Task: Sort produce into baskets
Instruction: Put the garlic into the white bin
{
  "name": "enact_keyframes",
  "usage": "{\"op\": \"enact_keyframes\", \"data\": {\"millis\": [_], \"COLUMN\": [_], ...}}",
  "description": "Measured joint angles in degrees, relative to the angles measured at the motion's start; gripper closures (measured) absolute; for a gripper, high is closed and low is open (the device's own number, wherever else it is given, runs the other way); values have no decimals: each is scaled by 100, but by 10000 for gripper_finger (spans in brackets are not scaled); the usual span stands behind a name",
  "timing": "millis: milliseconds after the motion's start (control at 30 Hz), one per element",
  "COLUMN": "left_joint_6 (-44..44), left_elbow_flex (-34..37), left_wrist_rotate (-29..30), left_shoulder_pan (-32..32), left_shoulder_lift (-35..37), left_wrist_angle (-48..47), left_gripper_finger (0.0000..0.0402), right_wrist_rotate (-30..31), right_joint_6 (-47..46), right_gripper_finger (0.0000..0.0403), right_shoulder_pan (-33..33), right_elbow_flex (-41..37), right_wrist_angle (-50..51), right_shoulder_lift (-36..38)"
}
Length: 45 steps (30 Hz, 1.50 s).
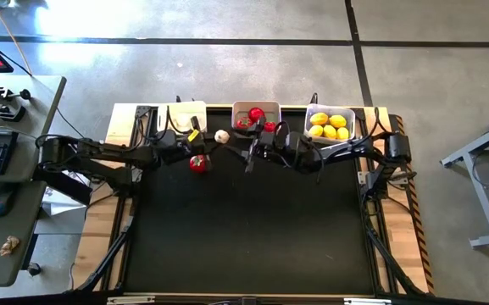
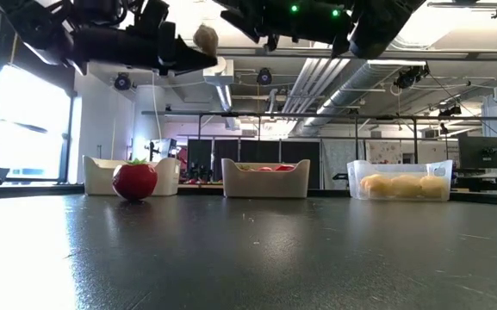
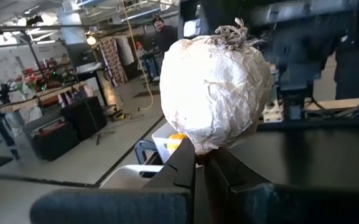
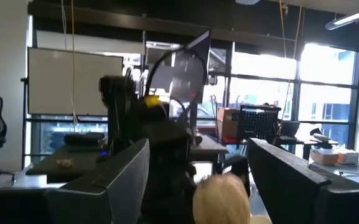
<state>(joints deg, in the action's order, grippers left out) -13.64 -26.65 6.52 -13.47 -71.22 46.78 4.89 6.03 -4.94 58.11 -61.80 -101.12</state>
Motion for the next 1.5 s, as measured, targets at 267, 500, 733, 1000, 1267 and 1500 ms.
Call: {"op": "enact_keyframes", "data": {"millis": [267,500,733,1000,1267,1500], "left_joint_6": [18,451,905,1332,1342,1436], "left_elbow_flex": [2,4,7,7,7,-1], "left_wrist_rotate": [8,456,786,1288,877,805], "left_shoulder_pan": [-288,-805,-1650,-2754,-3260,-3282], "left_shoulder_lift": [0,12,315,561,252,-159], "left_wrist_angle": [-300,-894,-2173,-3687,-3814,-3616], "left_gripper_finger": [401,401,401,401,394,370], "right_wrist_rotate": [225,1380,2068,2070,2070,2070], "right_joint_6": [-14,501,279,154,148,147], "right_gripper_finger": [142,142,142,142,142,142], "right_shoulder_pan": [-73,-152,-148,-148,-151,-183], "right_elbow_flex": [0,0,2,2,2,2], "right_wrist_angle": [364,1391,2640,3023,2986,2986], "right_shoulder_lift": [259,385,385,385,385,385]}}
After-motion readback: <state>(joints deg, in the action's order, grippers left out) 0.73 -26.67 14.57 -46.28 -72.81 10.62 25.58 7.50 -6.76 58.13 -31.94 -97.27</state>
